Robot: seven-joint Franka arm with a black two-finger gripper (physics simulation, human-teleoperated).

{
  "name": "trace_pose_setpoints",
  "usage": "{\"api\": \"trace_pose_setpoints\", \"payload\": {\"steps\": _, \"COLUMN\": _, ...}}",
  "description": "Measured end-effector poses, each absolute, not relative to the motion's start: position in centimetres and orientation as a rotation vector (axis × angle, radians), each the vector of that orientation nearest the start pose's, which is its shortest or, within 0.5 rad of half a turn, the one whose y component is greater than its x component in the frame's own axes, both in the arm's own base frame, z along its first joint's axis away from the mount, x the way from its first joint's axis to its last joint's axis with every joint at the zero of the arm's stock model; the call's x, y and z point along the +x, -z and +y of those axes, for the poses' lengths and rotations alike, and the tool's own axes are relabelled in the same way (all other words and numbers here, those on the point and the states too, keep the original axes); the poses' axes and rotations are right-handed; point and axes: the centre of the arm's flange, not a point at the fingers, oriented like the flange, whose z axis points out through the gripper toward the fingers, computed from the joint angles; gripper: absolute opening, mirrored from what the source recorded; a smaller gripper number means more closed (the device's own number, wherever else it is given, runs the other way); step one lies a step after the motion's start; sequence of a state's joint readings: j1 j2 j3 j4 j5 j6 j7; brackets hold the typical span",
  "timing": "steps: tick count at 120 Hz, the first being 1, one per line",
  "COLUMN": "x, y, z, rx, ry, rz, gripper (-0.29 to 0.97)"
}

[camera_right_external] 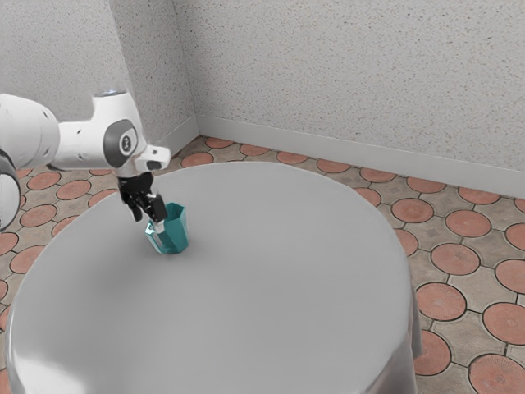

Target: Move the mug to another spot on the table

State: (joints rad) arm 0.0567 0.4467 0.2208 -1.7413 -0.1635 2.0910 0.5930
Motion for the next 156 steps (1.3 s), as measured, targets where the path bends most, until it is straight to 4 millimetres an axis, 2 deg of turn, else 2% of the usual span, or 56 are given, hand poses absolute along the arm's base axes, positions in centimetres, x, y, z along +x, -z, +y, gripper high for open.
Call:
{"api": "trace_pose_setpoints", "payload": {"steps": 52, "x": 63.5, "y": -28.3, "z": 15.6, "rx": -3.215, "ry": -0.087, "rz": 0.425, "gripper": 0.68}}
{"api": "trace_pose_setpoints", "payload": {"steps": 86, "x": 63.3, "y": -27.4, "z": 15.8, "rx": -3.226, "ry": -0.087, "rz": 0.430, "gripper": 0.51}}
{"api": "trace_pose_setpoints", "payload": {"steps": 133, "x": 62.4, "y": -27.3, "z": 16.5, "rx": -3.226, "ry": -0.098, "rz": 0.438, "gripper": 0.45}}
{"api": "trace_pose_setpoints", "payload": {"steps": 156, "x": 62.8, "y": -28.8, "z": 16.0, "rx": -3.217, "ry": -0.055, "rz": 0.471, "gripper": 0.25}}
